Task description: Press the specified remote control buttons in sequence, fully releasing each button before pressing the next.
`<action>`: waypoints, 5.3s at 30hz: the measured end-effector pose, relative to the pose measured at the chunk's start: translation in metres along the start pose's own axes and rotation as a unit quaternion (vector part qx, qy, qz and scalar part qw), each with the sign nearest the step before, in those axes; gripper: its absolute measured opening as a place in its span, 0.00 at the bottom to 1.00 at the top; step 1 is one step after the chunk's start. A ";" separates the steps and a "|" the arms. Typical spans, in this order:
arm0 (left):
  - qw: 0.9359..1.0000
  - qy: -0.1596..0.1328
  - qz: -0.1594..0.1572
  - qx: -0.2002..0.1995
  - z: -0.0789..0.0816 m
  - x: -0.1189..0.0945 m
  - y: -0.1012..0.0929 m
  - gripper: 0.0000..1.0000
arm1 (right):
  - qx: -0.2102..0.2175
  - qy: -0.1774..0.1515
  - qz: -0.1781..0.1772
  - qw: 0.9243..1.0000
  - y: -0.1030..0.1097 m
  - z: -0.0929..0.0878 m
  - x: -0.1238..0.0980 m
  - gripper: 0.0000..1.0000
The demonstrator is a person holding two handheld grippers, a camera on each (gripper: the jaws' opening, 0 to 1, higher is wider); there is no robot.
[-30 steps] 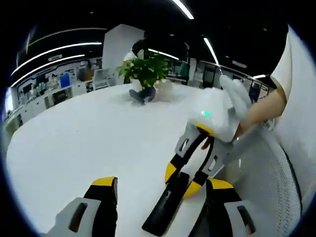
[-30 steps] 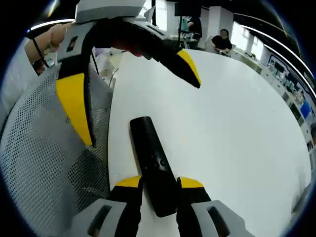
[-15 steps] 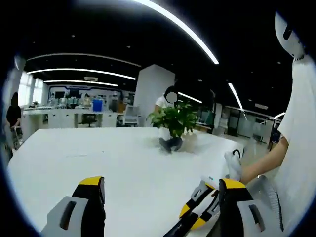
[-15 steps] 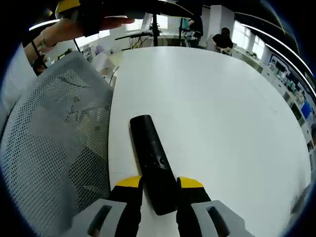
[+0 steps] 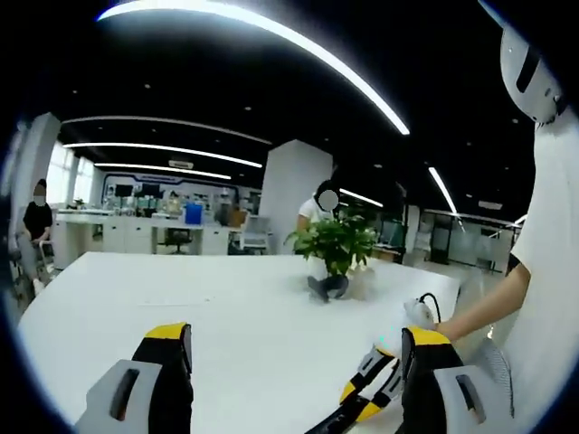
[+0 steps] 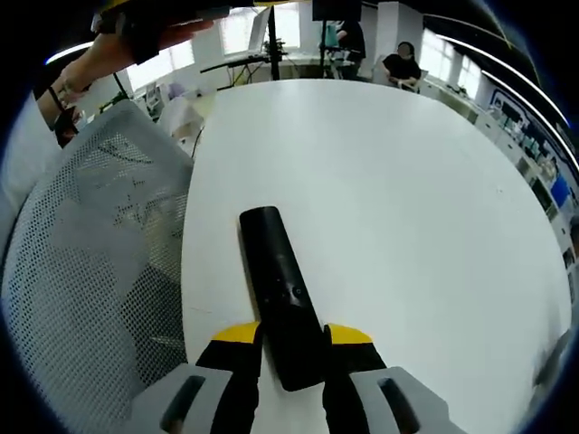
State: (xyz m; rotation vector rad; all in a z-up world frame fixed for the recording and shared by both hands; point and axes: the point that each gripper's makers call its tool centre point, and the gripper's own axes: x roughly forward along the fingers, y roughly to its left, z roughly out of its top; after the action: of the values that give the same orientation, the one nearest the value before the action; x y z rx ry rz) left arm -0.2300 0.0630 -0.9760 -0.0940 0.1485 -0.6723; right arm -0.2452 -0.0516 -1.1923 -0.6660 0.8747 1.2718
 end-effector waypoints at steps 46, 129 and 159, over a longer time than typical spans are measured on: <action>0.998 -0.001 0.055 -0.005 -0.002 -0.044 0.019 1.00 | -0.008 0.091 -0.014 0.996 -0.146 0.005 0.000 0.24; 0.997 -0.005 0.072 -0.041 -0.017 -0.055 0.012 0.99 | 0.336 -0.361 -0.352 0.796 -0.001 -0.036 -0.229 0.99; 0.993 -0.019 0.110 -0.042 -0.015 -0.087 0.021 0.98 | 0.325 -0.382 -0.350 0.791 0.014 -0.022 -0.241 0.99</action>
State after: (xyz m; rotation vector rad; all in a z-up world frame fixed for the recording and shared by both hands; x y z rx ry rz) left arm -0.2869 0.1328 -0.9842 -0.1690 0.1483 -0.4437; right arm -0.2782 -0.1928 -0.9986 0.1269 0.2656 0.4022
